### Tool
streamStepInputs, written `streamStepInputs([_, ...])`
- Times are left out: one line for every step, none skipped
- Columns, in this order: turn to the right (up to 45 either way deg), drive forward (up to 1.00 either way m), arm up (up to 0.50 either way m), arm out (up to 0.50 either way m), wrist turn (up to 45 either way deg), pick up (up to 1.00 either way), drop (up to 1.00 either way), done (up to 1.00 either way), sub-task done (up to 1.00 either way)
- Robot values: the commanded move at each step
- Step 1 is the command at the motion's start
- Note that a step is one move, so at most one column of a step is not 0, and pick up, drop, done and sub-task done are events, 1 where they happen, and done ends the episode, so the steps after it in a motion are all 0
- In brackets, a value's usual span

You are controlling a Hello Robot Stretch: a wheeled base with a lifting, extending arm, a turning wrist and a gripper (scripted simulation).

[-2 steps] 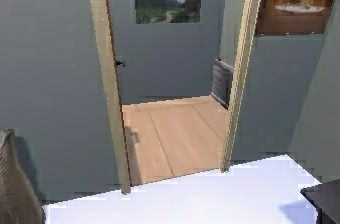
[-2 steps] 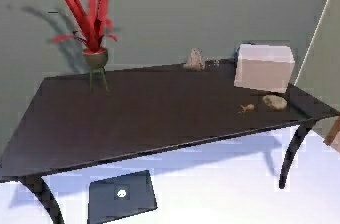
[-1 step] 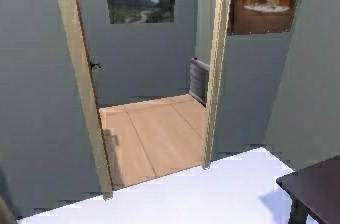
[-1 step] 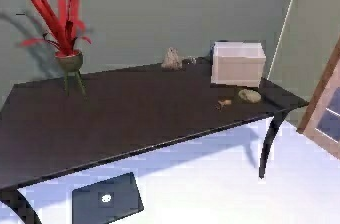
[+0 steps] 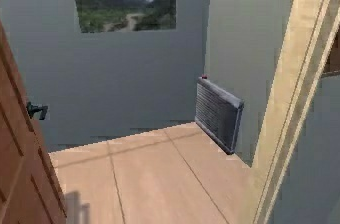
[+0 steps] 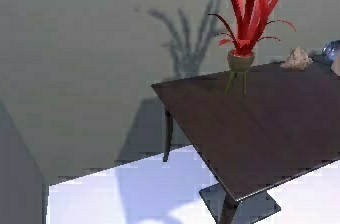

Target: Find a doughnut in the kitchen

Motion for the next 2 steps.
streamStepInputs([9.0,0.0,0.0,0.0,0.0,0.0,0.0,0.0,0.0])
streamStepInputs([0.0,0.1,0.0,0.0,0.0,0.0,0.0,0.0,0.0])
